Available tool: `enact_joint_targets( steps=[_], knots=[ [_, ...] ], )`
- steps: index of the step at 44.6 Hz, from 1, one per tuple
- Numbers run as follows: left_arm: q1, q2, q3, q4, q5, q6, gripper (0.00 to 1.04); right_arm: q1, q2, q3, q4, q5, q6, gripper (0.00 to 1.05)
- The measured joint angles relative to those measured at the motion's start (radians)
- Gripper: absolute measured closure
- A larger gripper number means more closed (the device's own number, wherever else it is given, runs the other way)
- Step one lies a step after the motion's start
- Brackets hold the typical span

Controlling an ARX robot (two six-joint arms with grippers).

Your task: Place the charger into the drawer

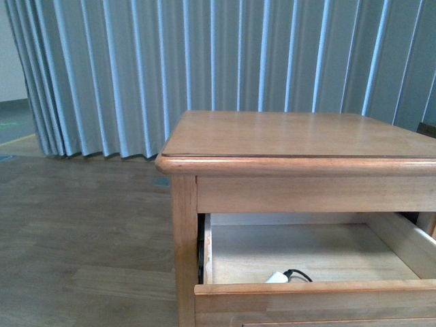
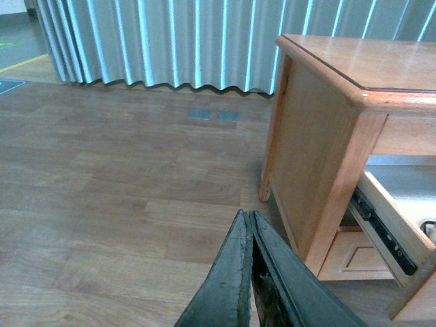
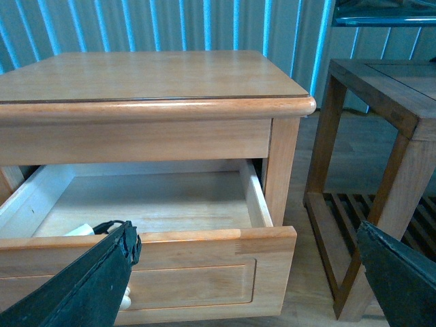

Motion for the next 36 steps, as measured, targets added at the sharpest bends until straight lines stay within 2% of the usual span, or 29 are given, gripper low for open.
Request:
enact_joint_targets(
  steps=[8, 30, 34, 36],
  knots=[
    [0.002, -0.050, -0.032, -0.008, 0.006, 0.000, 1.01, 0.000, 0.000, 0.000, 0.000, 0.000, 0.000, 0.08],
    [0.002, -0.251, -0.032, -0.203, 0.006, 0.000, 1.01, 0.000, 0.000, 0.000, 0.000, 0.000, 0.000, 0.08],
    [0.002, -0.383, -0.032, -0.364, 0.007, 0.000, 1.01, 0.000, 0.000, 0.000, 0.000, 0.000, 0.000, 0.08],
    [0.002, -0.410, -0.032, -0.372, 0.007, 0.000, 1.01, 0.000, 0.000, 0.000, 0.000, 0.000, 0.000, 0.08]
  ],
)
